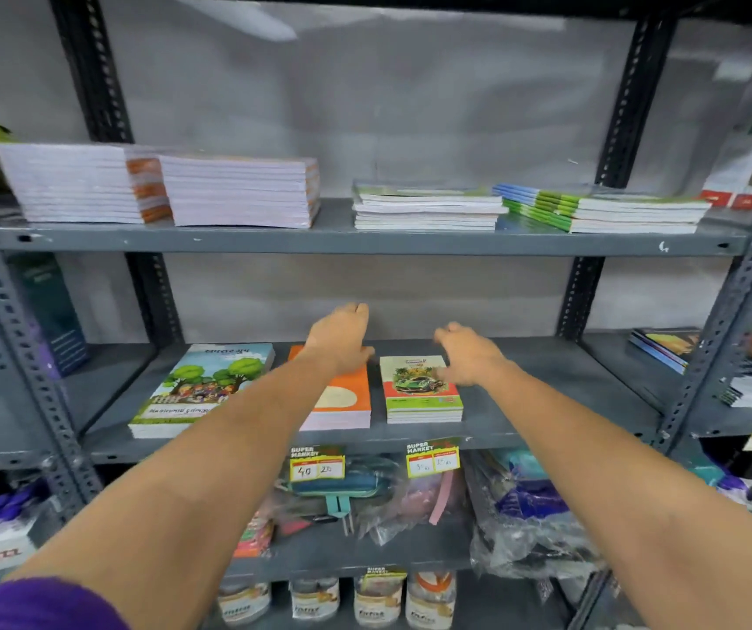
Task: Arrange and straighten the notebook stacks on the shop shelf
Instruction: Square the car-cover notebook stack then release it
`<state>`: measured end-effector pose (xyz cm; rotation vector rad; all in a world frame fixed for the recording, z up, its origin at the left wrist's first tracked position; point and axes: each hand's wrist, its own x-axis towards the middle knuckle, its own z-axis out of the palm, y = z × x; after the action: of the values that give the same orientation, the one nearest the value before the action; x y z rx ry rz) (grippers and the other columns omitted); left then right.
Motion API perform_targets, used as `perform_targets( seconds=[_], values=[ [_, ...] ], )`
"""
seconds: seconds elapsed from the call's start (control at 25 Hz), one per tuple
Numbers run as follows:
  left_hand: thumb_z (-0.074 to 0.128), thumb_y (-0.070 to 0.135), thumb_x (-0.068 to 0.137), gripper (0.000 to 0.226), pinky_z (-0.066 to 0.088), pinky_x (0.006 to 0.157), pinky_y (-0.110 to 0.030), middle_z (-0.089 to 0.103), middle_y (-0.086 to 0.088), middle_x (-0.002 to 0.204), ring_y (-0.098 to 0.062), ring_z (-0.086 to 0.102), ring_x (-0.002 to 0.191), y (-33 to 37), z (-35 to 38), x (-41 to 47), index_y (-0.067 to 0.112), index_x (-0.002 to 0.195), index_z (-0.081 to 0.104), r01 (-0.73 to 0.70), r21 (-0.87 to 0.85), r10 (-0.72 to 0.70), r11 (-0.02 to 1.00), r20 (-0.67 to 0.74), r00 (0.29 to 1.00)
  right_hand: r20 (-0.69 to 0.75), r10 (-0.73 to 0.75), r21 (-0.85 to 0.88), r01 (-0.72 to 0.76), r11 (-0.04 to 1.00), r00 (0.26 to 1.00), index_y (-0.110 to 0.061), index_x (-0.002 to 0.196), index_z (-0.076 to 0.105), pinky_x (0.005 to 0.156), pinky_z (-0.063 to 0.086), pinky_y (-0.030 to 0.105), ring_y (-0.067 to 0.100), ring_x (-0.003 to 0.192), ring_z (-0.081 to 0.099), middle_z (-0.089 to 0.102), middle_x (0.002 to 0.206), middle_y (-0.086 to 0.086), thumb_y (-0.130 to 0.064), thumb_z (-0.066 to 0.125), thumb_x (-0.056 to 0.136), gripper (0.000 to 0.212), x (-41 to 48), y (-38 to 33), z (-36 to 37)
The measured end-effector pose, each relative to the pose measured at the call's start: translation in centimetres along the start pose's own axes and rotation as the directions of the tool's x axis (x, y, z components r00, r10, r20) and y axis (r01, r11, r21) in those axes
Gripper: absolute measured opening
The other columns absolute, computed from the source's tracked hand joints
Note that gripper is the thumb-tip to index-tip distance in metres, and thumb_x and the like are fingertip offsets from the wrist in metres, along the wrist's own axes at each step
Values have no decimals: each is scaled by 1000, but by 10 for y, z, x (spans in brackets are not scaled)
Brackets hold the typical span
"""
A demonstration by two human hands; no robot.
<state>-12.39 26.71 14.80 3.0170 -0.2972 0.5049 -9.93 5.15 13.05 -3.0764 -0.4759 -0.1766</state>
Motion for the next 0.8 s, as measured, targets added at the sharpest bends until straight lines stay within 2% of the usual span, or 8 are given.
perform_targets(
  seconds=[0.12,0.2,0.32,0.4,0.48,0.6,0.8],
  values=[
    [60,35,86,45,46,84,-42,51,-11,123,-29,49,114,-8,-49,-33,8,119,47,-56,172,86,984,-173,981,-145,-81,-42,76,996,986,-11,123,52,86,50,45,30,115,50,49,124,11,-42,65,84,51,-30,-26,-46],
    [59,36,86,48,42,91,-42,50,-12,127,-29,46,118,-15,-74,-49,8,123,45,-59,244,117,968,-229,966,-208,-101,-48,93,995,973,-12,123,53,83,50,44,30,116,47,48,126,11,-40,63,86,47,-48,-34,-68],
    [54,42,87,72,25,112,-47,31,-15,149,-30,29,138,-26,-99,-70,5,143,27,1,335,126,942,-356,926,-298,-119,-132,83,988,947,-11,129,47,84,50,45,30,122,42,41,137,12,-39,60,87,52,-73,-37,-88],
    [47,49,89,81,14,116,-50,16,-14,157,-29,13,145,-31,-111,-80,7,150,11,62,368,108,928,-425,899,-391,-103,-170,39,985,915,-10,138,38,88,48,46,33,129,38,31,148,14,-41,58,88,62,-85,-35,-97],
    [42,52,91,82,9,116,-51,10,-13,159,-28,6,147,-34,-119,-86,10,151,5,98,359,79,928,-447,891,-432,-64,-159,-6,987,899,-10,142,32,92,45,47,34,131,35,27,152,15,-43,57,89,68,-93,-35,-104],
    [42,53,91,81,8,117,-52,11,-13,159,-27,5,147,-30,-117,-95,11,151,6,110,338,58,935,-449,892,-434,-37,-145,-30,989,900,-11,142,32,96,43,48,34,132,36,29,151,14,-42,58,88,68,-102,-34,-103],
    [43,54,90,84,10,117,-52,9,-12,159,-27,5,147,-14,-80,-99,12,151,4,59,316,62,947,-360,931,-364,-27,-159,-34,987,931,-11,138,35,89,46,46,32,123,42,39,142,12,-40,58,88,62,-108,-30,-77]
  ],
)
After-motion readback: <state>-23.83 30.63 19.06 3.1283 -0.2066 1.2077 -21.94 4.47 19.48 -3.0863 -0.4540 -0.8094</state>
